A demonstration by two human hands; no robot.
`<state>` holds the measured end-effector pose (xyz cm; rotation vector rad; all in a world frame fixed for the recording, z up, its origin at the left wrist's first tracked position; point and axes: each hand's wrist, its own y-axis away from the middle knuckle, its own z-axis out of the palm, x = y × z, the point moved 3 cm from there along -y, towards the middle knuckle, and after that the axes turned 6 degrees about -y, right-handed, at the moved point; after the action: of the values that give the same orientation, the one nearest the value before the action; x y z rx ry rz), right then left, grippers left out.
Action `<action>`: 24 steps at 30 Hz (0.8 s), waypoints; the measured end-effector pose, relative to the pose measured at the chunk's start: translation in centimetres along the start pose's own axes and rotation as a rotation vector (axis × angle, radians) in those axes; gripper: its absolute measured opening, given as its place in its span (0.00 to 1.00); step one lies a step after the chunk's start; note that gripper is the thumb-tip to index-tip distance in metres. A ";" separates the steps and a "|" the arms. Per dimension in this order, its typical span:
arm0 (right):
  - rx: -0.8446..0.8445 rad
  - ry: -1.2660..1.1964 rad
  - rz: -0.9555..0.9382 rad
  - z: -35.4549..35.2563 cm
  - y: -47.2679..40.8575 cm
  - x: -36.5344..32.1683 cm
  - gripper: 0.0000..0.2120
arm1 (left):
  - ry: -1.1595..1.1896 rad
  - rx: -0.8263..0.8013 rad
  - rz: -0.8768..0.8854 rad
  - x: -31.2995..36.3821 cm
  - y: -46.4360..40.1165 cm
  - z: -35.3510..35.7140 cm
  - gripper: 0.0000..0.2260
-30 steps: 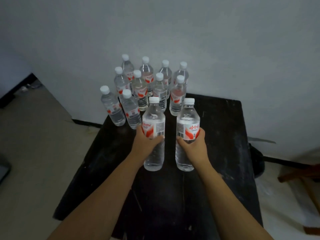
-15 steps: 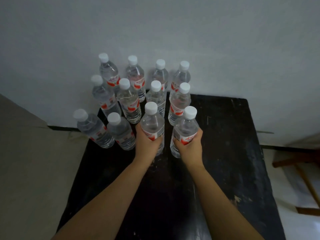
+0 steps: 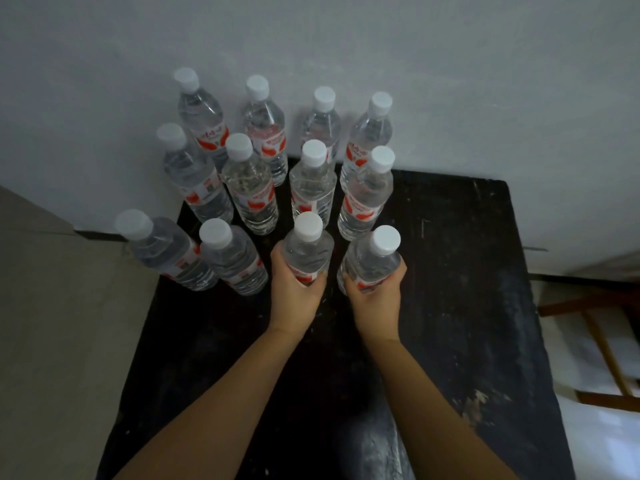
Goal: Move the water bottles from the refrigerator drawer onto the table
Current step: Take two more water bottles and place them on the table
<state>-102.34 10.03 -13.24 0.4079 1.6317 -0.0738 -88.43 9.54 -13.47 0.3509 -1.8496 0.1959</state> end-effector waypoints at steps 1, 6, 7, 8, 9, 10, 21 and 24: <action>-0.001 0.004 0.000 0.0 0.0 0.1 0.37 | -0.002 -0.001 0.004 -0.2 0.1 0.0 0.32; -0.025 0.008 0.013 -0.1 0.2 0.2 0.38 | -0.016 -0.014 -0.002 -0.6 0.5 0.2 0.33; -0.027 0.020 0.017 -0.2 0.3 0.3 0.38 | -0.019 -0.017 -0.008 -0.6 0.6 0.2 0.33; -0.030 0.036 0.018 -0.3 0.5 0.3 0.39 | -0.024 -0.023 -0.016 -0.6 0.7 0.2 0.34; -0.031 0.060 0.021 -0.4 0.7 0.4 0.40 | -0.030 -0.029 -0.032 -0.8 0.7 0.2 0.34; -0.034 0.079 0.017 -0.7 1.0 0.3 0.41 | -0.041 -0.034 -0.048 -0.8 0.9 0.1 0.35; -0.081 0.132 0.036 -3.8 6.0 -2.4 0.41 | -0.225 -0.067 -0.148 2.2 5.3 -2.2 0.41; -0.151 0.266 0.080 -4.8 6.9 -2.3 0.29 | -0.306 -0.098 -0.160 3.1 7.3 -2.8 0.30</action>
<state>-104.67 17.33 -9.17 0.3780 1.8660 0.1697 -89.21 16.82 -9.36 0.4787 -2.1112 -0.0628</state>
